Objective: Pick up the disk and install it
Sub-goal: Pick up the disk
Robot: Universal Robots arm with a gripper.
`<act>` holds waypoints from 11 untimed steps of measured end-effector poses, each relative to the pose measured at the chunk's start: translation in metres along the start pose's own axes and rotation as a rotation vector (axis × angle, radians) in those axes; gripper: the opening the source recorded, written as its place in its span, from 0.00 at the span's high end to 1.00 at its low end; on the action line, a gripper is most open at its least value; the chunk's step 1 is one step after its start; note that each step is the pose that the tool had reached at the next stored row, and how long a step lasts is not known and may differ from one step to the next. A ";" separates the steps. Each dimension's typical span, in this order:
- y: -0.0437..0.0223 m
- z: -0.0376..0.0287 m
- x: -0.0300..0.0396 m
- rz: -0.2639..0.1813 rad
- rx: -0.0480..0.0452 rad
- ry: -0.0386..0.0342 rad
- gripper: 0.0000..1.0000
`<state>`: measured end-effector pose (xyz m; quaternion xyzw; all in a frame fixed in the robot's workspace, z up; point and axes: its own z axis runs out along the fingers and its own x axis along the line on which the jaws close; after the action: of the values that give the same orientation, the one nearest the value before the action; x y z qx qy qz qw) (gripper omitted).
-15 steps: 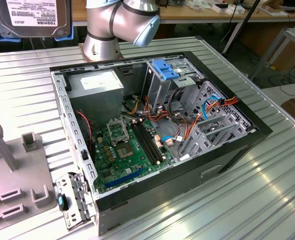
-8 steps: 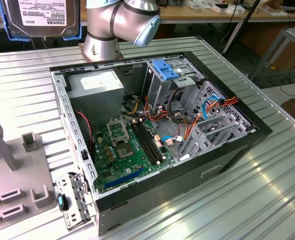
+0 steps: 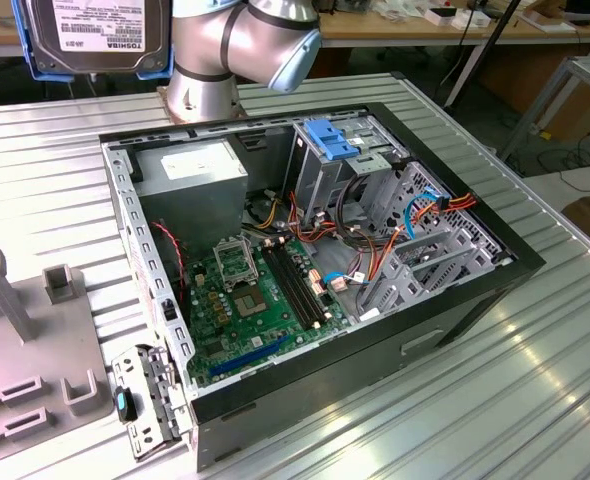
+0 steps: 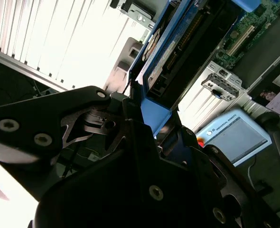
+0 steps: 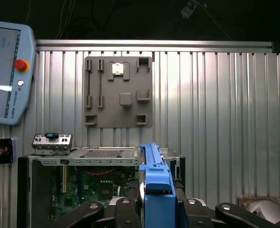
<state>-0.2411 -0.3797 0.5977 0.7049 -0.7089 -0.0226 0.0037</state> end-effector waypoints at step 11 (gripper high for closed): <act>-0.0165 0.0033 0.0005 -0.002 0.0144 -0.0060 0.63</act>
<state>-0.2247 -0.3801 0.5938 0.7057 -0.7083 -0.0196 -0.0035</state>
